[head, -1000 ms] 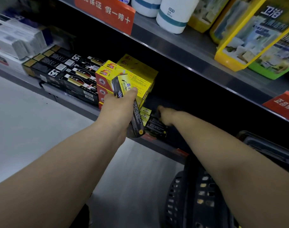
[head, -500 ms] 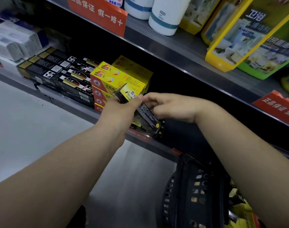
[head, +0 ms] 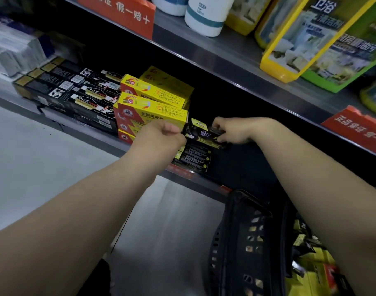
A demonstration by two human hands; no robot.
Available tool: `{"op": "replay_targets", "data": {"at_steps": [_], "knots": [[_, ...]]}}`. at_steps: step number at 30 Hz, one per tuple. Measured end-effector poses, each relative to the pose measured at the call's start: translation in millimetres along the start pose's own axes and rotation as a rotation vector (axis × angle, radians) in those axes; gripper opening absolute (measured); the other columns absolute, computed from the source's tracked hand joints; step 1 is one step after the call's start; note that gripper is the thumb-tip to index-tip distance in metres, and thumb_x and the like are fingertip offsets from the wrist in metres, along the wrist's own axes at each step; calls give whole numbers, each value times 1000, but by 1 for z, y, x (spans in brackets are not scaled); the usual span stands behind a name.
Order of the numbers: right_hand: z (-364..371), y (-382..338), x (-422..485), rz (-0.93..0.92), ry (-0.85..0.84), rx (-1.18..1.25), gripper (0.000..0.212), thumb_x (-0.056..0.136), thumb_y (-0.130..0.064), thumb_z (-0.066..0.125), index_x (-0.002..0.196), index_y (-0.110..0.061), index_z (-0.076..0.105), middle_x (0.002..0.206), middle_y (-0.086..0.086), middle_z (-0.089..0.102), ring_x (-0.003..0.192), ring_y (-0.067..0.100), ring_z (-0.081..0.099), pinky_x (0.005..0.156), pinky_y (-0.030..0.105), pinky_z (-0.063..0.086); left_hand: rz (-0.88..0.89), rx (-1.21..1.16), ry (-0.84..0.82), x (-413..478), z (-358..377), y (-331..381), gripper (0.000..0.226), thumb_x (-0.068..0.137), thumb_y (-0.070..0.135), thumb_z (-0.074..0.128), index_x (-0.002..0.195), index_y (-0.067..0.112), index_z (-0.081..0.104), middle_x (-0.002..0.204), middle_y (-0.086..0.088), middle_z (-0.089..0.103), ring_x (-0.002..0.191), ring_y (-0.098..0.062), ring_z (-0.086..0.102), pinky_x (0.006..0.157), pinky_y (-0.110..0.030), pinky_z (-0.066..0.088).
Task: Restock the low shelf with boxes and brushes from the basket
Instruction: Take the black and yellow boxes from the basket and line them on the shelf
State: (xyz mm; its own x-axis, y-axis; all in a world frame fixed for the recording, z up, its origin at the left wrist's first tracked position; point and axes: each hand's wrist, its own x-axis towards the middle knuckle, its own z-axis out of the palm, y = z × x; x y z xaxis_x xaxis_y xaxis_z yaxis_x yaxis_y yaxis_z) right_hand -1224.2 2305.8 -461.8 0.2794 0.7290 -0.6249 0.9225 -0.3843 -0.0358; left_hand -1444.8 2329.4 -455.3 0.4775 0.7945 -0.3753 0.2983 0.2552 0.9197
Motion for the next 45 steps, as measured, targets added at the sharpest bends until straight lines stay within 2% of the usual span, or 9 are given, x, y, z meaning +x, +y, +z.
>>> {"op": "replay_targets", "data": {"at_steps": [4, 9, 13, 17, 26, 32, 37, 40, 45], "knots": [[2, 12, 6, -164, -42, 418, 32, 90, -5, 57, 117, -15, 43, 115, 1, 55, 102, 12, 51, 78, 12, 42, 57, 105, 87, 8, -6, -2, 23, 87, 14, 58, 108, 23, 51, 107, 5, 53, 78, -2, 49, 57, -18, 34], [9, 36, 5, -96, -162, 783, 24, 90, 2, 54, 94, -20, 48, 97, 2, 59, 85, 13, 54, 77, 29, 43, -11, 111, 53, 13, -6, -1, 48, 90, 12, 53, 133, 29, 39, 85, 8, 47, 63, -4, 43, 50, -17, 33], [13, 40, 27, 161, -130, 317, 8, 92, -11, 55, 100, -10, 54, 98, 13, 62, 79, 22, 57, 67, 33, 48, -37, 134, 8, 15, -2, 1, 59, 92, 10, 49, 144, 32, 31, 72, 16, 37, 57, -1, 35, 34, -9, 35], [18, 17, 59, 219, 64, -113, 42, 90, -8, 53, 131, -4, 43, 122, 16, 56, 94, 26, 55, 70, 29, 41, -56, 102, -1, 15, 0, 5, 60, 93, 10, 47, 146, 31, 28, 72, 18, 35, 54, 0, 31, 28, -3, 24], [62, -4, 93, 102, -82, 48, 73, 90, 1, 45, 150, -26, 15, 140, 11, 44, 117, 27, 52, 83, 27, 43, -76, 118, -1, 19, -4, 5, 62, 94, 10, 45, 147, 35, 26, 64, 16, 31, 51, -1, 31, 27, -2, 24], [54, -11, 81, 127, -170, 45, 69, 92, -3, 46, 150, -17, 12, 138, 12, 46, 120, 27, 51, 94, 30, 44, -75, 127, -11, 21, -4, 4, 62, 93, 11, 45, 147, 36, 25, 64, 16, 32, 53, -1, 30, 28, -3, 25], [-14, -30, 38, 31, -12, 319, 57, 84, -21, 67, 135, -12, 45, 128, 12, 56, 115, 26, 55, 99, 35, 45, -75, 116, 13, 23, -6, 5, 64, 93, 9, 46, 147, 35, 24, 64, 17, 32, 52, -1, 30, 28, -2, 26], [-27, -49, 4, -105, 56, 635, 70, 76, -18, 76, 135, -19, 39, 117, 10, 60, 105, 23, 61, 95, 39, 50, -72, 84, 74, 24, -7, 3, 75, 92, 4, 45, 151, 31, 9, 76, 13, 42, 57, 1, 35, 36, -8, 35], [-9, -76, -9, -51, 277, 588, 59, 81, -25, 71, 129, -15, 39, 104, 12, 65, 94, 27, 65, 87, 44, 53, -142, -26, 195, 30, -14, 2, 75, 92, -3, 34, 150, 22, -7, 128, -1, 46, 71, -13, 48, 48, -25, 32]]}}
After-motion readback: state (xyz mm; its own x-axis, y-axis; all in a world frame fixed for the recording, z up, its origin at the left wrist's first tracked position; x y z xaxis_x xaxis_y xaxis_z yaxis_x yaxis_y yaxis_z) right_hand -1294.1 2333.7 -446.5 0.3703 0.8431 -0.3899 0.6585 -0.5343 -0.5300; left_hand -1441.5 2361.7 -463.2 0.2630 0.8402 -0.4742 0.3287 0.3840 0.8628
